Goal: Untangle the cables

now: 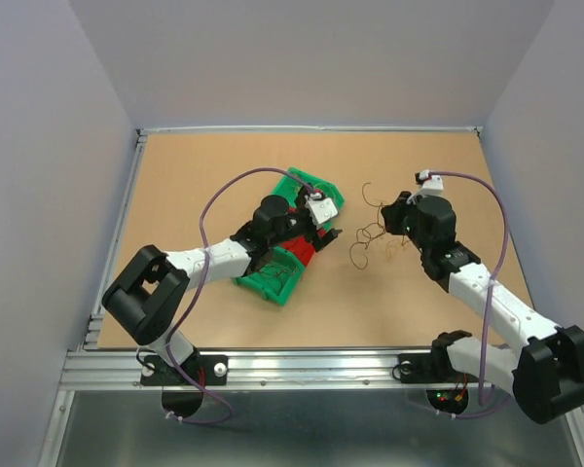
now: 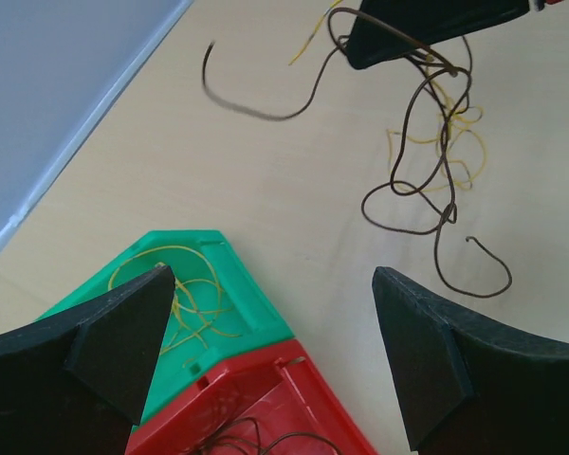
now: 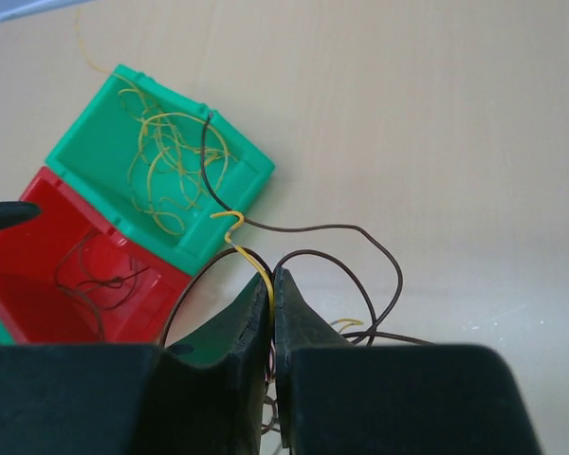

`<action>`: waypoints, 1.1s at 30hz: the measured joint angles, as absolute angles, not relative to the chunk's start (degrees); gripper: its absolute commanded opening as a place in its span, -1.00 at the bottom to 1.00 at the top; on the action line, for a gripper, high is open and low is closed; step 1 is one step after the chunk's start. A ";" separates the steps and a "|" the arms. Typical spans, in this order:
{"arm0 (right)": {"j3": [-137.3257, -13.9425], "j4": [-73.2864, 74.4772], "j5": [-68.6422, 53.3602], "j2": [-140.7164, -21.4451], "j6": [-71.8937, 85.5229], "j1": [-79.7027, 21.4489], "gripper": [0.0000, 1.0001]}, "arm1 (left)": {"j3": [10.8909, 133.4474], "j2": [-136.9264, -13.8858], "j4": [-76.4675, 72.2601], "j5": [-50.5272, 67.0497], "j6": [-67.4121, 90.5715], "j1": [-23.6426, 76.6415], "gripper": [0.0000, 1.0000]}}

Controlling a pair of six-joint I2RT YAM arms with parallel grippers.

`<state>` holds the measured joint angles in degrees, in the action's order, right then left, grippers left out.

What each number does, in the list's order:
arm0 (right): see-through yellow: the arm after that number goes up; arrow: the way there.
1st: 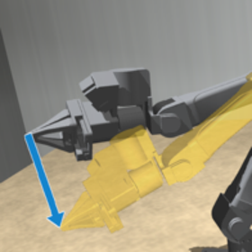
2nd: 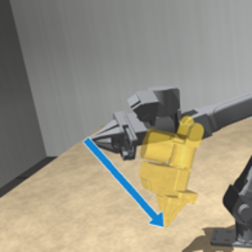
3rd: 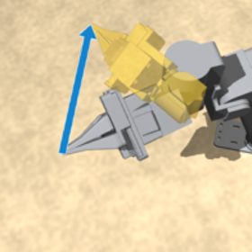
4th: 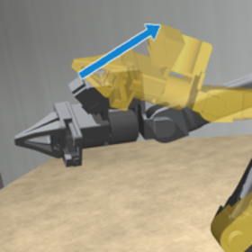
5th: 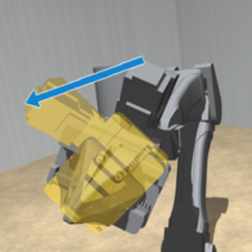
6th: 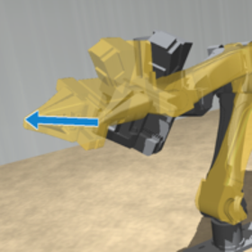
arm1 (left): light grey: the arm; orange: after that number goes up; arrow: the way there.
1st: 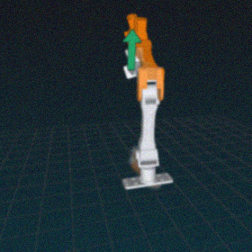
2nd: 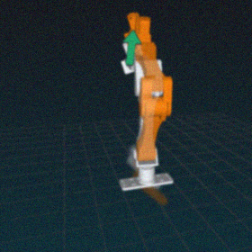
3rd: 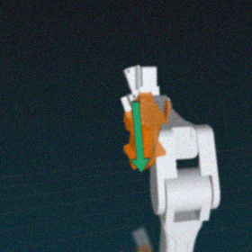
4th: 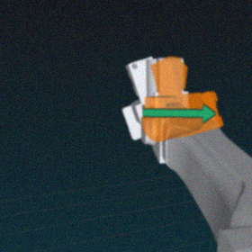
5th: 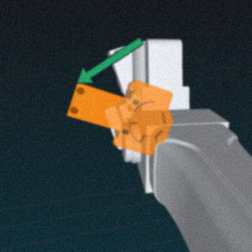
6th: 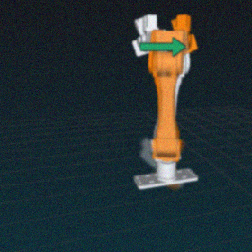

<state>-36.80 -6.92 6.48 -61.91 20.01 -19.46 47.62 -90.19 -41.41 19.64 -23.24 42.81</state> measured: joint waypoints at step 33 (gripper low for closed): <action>-30.70 -14.68 -4.29 -54.02 21.61 -19.46 -0.99 | 59.94 -106.13 -31.27 28.25 -22.11 49.43 -1.00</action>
<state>-30.70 -14.68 -4.29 -54.02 21.61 -19.46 59.94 -106.13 -31.27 28.25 -22.11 49.43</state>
